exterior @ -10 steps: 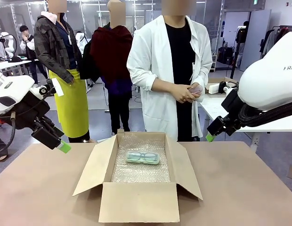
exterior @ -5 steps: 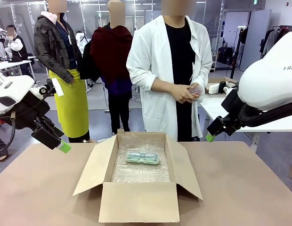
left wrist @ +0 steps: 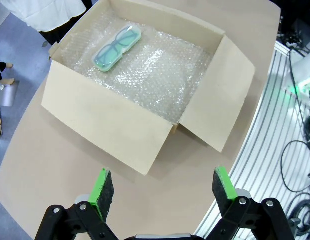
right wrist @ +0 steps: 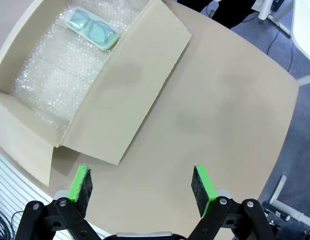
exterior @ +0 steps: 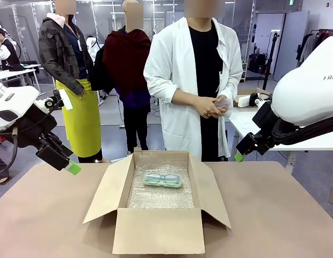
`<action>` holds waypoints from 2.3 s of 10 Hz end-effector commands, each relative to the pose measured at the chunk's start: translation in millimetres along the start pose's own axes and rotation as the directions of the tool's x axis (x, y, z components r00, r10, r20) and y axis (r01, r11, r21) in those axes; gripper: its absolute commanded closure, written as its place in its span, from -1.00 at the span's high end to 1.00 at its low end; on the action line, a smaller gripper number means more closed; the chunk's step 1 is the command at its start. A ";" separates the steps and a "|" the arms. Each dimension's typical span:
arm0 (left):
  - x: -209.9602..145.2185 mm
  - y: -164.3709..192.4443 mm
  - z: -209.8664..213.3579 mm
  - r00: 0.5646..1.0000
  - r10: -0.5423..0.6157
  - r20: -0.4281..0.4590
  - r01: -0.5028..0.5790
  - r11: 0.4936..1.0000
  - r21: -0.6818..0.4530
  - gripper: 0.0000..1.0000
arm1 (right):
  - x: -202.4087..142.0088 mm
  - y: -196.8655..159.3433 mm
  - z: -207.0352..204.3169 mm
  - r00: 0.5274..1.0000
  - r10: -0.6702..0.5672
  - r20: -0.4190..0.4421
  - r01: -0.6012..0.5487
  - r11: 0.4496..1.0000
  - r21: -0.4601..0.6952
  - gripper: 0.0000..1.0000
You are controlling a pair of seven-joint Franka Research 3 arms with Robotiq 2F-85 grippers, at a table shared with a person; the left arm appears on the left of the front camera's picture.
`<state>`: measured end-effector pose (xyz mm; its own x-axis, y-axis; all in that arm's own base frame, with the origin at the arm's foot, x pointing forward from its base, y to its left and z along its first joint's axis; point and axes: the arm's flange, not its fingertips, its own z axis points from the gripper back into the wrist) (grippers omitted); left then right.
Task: Pack the glasses set securely to prepare it for shipping.
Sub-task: Put the Glasses case from the right side of the table into the Package Box.
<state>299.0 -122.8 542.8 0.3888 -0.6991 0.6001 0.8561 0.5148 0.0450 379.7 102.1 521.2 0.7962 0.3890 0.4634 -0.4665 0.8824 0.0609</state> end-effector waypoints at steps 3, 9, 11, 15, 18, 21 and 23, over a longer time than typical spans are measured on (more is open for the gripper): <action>-0.4 0.5 0.3 1.000 -0.003 0.017 0.003 1.000 -0.009 1.00 | -1.1 1.1 2.0 1.000 0.000 -0.005 0.000 1.000 0.001 1.00; -0.4 0.5 0.3 1.000 -0.003 0.017 0.003 1.000 -0.009 1.00 | -1.1 1.1 2.0 1.000 0.000 -0.005 0.000 1.000 0.001 1.00; -0.4 0.5 0.3 1.000 -0.003 0.017 0.003 1.000 -0.009 1.00 | -1.1 1.1 2.0 1.000 0.000 -0.005 0.000 1.000 0.001 1.00; -0.4 0.5 0.3 1.000 -0.003 0.017 0.003 1.000 -0.009 1.00 | -1.1 1.1 2.0 1.000 0.000 -0.005 0.000 1.000 0.001 1.00; -0.4 0.5 0.3 1.000 -0.003 0.017 0.003 1.000 -0.009 1.00 | -1.1 1.1 2.0 1.000 0.000 -0.005 0.000 1.000 0.001 1.00; -0.4 0.5 0.3 1.000 -0.003 0.017 0.003 1.000 -0.009 1.00 | -1.1 1.1 2.0 1.000 0.000 -0.005 0.000 1.000 0.001 1.00; -0.4 0.5 0.3 1.000 -0.003 0.017 0.003 1.000 -0.009 1.00 | -1.1 1.1 2.0 1.000 0.000 -0.005 0.000 1.000 0.001 1.00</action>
<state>299.0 -122.8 542.8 0.3888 -0.6991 0.6001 0.8561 0.5148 0.0450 379.6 102.5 521.2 0.7956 0.3902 0.4634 -0.4679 0.8817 0.0610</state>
